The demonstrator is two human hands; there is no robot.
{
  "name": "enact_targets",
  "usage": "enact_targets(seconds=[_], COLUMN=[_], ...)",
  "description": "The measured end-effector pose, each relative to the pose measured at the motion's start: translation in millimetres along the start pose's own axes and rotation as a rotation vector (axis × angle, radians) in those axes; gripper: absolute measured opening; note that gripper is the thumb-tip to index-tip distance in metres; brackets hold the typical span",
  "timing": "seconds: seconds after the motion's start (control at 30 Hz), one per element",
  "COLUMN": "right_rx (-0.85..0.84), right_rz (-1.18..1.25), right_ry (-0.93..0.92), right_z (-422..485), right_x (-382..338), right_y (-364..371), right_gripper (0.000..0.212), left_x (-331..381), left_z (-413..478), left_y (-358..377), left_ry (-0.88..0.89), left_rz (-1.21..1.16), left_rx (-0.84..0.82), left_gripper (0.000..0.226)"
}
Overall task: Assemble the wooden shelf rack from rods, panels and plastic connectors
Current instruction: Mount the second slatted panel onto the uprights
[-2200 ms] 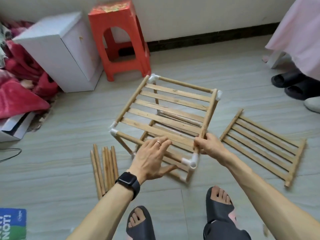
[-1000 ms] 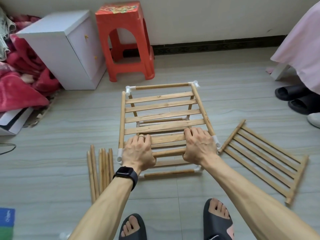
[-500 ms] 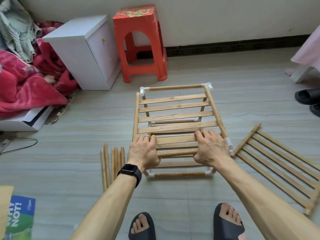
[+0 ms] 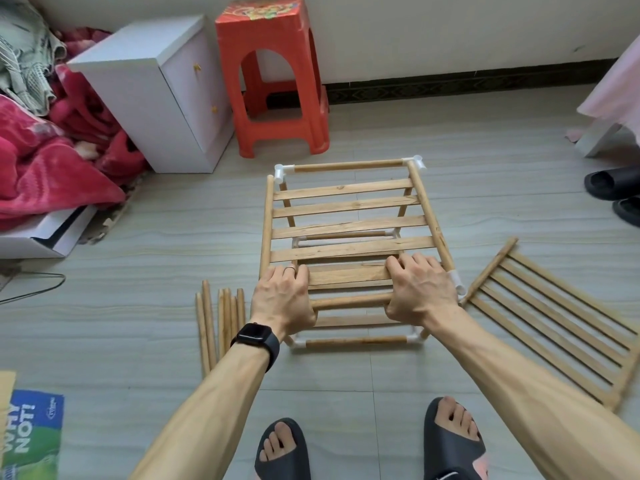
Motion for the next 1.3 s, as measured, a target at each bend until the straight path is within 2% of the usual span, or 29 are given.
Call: enact_targets(seconds=[0.13, 0.23, 0.3, 0.4, 0.47, 0.53, 0.6, 0.67, 0.73, 0.8, 0.9, 1.0, 1.1, 1.2, 1.3], right_rx=[-0.026, -0.007, -0.033, -0.121, -0.119, -0.01, 0.122, 0.235, 0.254, 0.217, 0.178, 0.11, 0.087, 0.071, 0.029], right_rz=[0.002, -0.005, -0.057, -0.104, -0.116, -0.033, 0.058, 0.148, 0.25, 0.314, 0.281, 0.155, 0.098, 0.099, 0.184], right_ry=[0.012, 0.003, -0.002, 0.205, 0.4, 0.507, 0.48, 0.38, 0.257, 0.133, -0.031, -0.12, -0.07, -0.092, -0.171], right_z=[1, 4, 9, 17, 18, 12, 2, -10, -27, -44, -59, -59, -56, -58, -58], right_x=[0, 9, 23, 59, 83, 93, 81, 52, 11, -30, -74, -89, -83, -81, -81], right_y=[1, 0, -3, -12, -23, -37, -51, -58, -53, -38, -11, 5, 3, -2, -6], right_gripper=[0.031, 0.036, 0.046, 0.074, 0.083, 0.078, 0.068, 0.057, 0.059, 0.07, 0.072, 0.068, 0.064, 0.063, 0.07], left_x=[-1, 7, 18, 44, 56, 50, 24, -16, -53, -77, -88, -71, -51, -39, -31], left_z=[-1, 0, -2, -14, -22, -16, -1, 12, 13, 2, -22, -42, -52, -48, -35], left_y=[0, -8, -17, -35, -52, -69, -82, -80, -68, -49, -22, -8, -8, -18, -31], left_ry=[0.001, -0.053, -0.047, 0.113, 0.249, 0.322, 0.202, -0.083, -0.37, -0.571, -0.796, -0.857, -0.852, -0.773, -0.604], left_rz=[0.001, -0.008, -0.028, -0.129, -0.266, -0.358, -0.397, -0.409, -0.396, -0.438, -0.679, -0.957, -1.16, -1.095, -0.934], left_rx=[-0.029, -0.159, -0.269, -0.348, -0.298, -0.14, 0.003, 0.018, -0.04, -0.135, -0.291, -0.354, -0.351, -0.392, -0.513], left_gripper=[0.029, 0.035, 0.047, 0.066, 0.061, 0.046, 0.04, 0.045, 0.053, 0.059, 0.062, 0.052, 0.059, 0.07, 0.082])
Point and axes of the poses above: each hand's wrist, its own z-axis towards the middle knuckle, its own y-axis out of the palm, x = y × z, the point moved 3 cm from there along z, towards the middle knuckle, and after that the axes turned 6 degrees about -y, right-handed, at the moved point
